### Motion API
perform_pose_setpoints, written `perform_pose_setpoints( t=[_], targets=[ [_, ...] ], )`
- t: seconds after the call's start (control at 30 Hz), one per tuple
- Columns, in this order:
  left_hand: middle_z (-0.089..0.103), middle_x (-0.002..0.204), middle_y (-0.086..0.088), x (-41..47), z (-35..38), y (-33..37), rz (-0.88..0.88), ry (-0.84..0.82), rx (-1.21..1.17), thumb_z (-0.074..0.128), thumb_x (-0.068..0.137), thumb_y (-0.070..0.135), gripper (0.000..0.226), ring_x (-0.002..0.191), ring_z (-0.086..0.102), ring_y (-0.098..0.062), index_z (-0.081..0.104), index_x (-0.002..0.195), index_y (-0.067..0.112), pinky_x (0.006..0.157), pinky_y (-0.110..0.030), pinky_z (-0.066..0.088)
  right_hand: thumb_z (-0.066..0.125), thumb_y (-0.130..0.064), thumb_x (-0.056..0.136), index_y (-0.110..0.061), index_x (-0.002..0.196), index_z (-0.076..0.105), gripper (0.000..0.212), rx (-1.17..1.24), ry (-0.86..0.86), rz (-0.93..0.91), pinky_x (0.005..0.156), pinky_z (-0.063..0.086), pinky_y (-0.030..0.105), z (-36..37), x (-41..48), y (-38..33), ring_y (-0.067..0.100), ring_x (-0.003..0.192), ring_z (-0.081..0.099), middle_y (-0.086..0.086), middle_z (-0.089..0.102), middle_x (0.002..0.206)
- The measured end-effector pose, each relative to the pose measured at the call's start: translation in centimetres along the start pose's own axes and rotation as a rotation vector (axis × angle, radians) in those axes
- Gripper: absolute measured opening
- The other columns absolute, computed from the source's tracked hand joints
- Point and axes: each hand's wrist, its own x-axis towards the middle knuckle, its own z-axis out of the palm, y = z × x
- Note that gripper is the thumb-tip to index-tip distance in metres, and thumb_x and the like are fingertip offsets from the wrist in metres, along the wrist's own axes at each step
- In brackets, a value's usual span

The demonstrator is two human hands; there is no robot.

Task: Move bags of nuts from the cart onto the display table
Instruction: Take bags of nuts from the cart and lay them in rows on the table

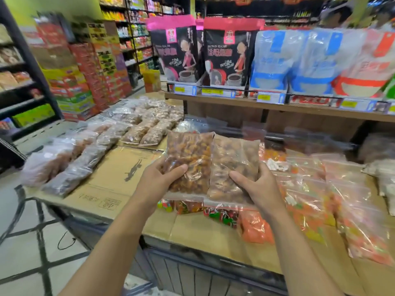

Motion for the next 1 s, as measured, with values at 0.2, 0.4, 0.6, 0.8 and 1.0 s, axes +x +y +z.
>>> perform_pose_setpoints(
  t=[0.2,0.4,0.6,0.8,1.0],
  targets=[
    [0.081,0.103,-0.011,1.3,-5.9,0.0,-0.004,0.073,-0.017,0.083,0.091,0.021,0.024,0.089,0.08,-0.027,0.079,0.115,0.02,0.068,-0.029,0.059,0.092,-0.049,0.07,-0.026,0.126,0.064,0.067,-0.003,-0.073,-0.015,0.081,0.06,0.033,5.8,2.0,-0.9,0.011,0.1,0.077,-0.008,0.079,0.112],
    [0.082,0.106,-0.005,4.3,-12.7,-0.5,-0.013,0.083,-0.028,0.081,0.092,0.023,0.026,0.089,0.08,-0.022,0.078,0.118,0.021,0.071,-0.03,0.059,0.09,-0.055,0.062,-0.027,0.118,0.065,0.068,-0.023,-0.088,0.004,0.069,0.056,0.027,12.8,3.9,-1.7,0.009,0.087,0.076,-0.012,0.079,0.099],
    [0.081,0.094,-0.009,8.1,-20.1,-1.3,-0.034,0.067,-0.015,0.078,0.095,0.019,0.02,0.08,0.077,-0.023,0.076,0.114,0.013,0.06,-0.025,0.057,0.092,-0.027,0.08,-0.02,0.114,0.065,0.043,-0.043,-0.077,0.023,0.059,0.051,0.013,20.6,6.2,-1.4,-0.007,0.073,0.072,-0.01,0.077,0.093],
    [0.083,0.096,-0.003,11.4,-26.5,-2.2,-0.07,0.06,-0.019,0.079,0.094,0.02,0.018,0.086,0.08,-0.022,0.075,0.111,0.015,0.067,-0.028,0.061,0.091,-0.03,0.081,-0.02,0.12,0.065,0.048,-0.055,-0.07,0.065,0.068,0.056,0.016,27.4,7.8,-0.7,0.0,0.087,0.076,-0.008,0.079,0.103],
    [0.083,0.103,-0.011,14.7,-30.3,-3.1,-0.111,0.049,-0.041,0.078,0.095,0.018,0.026,0.095,0.08,-0.034,0.074,0.121,0.017,0.083,-0.043,0.064,0.092,-0.036,0.079,-0.022,0.123,0.065,0.054,-0.085,-0.066,0.108,0.091,0.062,0.037,31.6,10.3,-0.1,0.011,0.1,0.077,-0.005,0.079,0.112]
  ],
)
